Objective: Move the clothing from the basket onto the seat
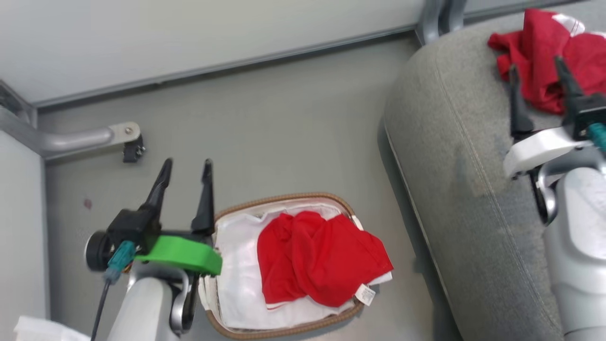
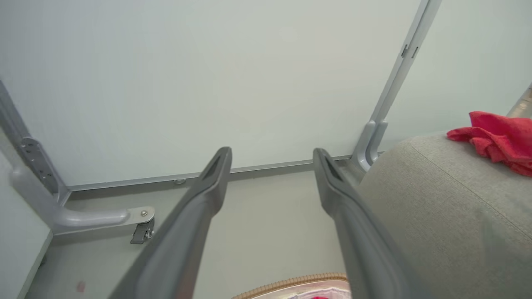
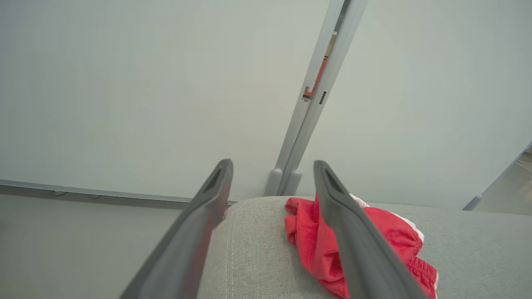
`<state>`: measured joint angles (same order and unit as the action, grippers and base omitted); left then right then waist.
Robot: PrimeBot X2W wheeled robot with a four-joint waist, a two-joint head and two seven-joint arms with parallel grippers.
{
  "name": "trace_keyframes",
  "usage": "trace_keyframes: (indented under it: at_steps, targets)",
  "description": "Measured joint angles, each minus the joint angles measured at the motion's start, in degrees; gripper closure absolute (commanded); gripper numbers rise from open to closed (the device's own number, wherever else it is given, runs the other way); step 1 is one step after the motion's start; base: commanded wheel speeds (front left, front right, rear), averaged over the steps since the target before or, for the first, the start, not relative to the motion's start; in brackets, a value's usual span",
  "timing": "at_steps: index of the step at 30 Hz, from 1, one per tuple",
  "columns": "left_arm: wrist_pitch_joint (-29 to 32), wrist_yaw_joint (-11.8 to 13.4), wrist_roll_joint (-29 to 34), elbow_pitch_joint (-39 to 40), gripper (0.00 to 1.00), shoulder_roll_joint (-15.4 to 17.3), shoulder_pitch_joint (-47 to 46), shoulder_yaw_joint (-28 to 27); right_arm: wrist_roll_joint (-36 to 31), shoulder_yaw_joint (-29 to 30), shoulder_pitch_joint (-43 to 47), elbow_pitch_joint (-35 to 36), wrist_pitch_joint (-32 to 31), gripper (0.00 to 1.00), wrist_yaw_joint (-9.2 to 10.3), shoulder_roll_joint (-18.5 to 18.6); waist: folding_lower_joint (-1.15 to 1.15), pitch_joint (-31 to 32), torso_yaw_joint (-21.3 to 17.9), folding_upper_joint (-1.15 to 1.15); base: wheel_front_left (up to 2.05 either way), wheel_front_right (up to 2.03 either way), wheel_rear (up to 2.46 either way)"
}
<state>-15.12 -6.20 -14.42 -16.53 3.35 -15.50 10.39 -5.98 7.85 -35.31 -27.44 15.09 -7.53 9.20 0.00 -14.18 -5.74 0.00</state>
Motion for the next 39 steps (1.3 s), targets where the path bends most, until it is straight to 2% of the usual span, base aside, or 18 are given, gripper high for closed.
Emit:
trace_keyframes:
  at_steps: [5,13,19,25,29,39]
  targets:
    - [-0.01,0.24,-0.51,-0.87,0.0,-0.22,4.37,-4.66,1.1,-2.21,4.1,0.21,0.0,0.0,0.0,-2.56,0.0,3.86,1.55,0.0,0.0,0.0,0.0]
    - [-0.01,0.22,-1.64,-1.88,0.0,-0.42,10.9,-7.91,3.61,-3.57,13.27,2.93,0.01,0.0,0.0,-5.55,0.0,8.99,4.48,0.0,0.0,0.0,0.0]
    - [0.0,0.69,-3.3,-2.33,0.0,-0.46,13.08,-7.21,4.58,-4.48,20.74,4.59,0.0,0.0,0.0,-6.27,0.0,11.03,5.97,0.0,0.0,0.0,0.0]
    - [-0.01,1.36,-4.02,-2.32,0.0,-0.47,14.09,-6.91,10.24,-6.92,25.24,6.3,0.0,0.0,0.0,-6.39,0.0,11.77,5.79,0.0,0.0,0.0,0.0]
    - [0.0,1.47,-4.3,-2.36,0.0,-0.48,14.8,-6.78,10.48,-8.73,26.61,6.45,0.0,0.0,0.0,-6.46,0.0,12.07,4.94,0.0,0.0,0.0,0.0]
    - [0.0,1.47,-4.64,-3.0,0.0,-0.51,14.96,-6.36,10.46,-8.99,26.65,6.25,0.0,0.0,0.0,-6.41,0.0,13.04,4.43,0.0,0.0,0.0,0.0]
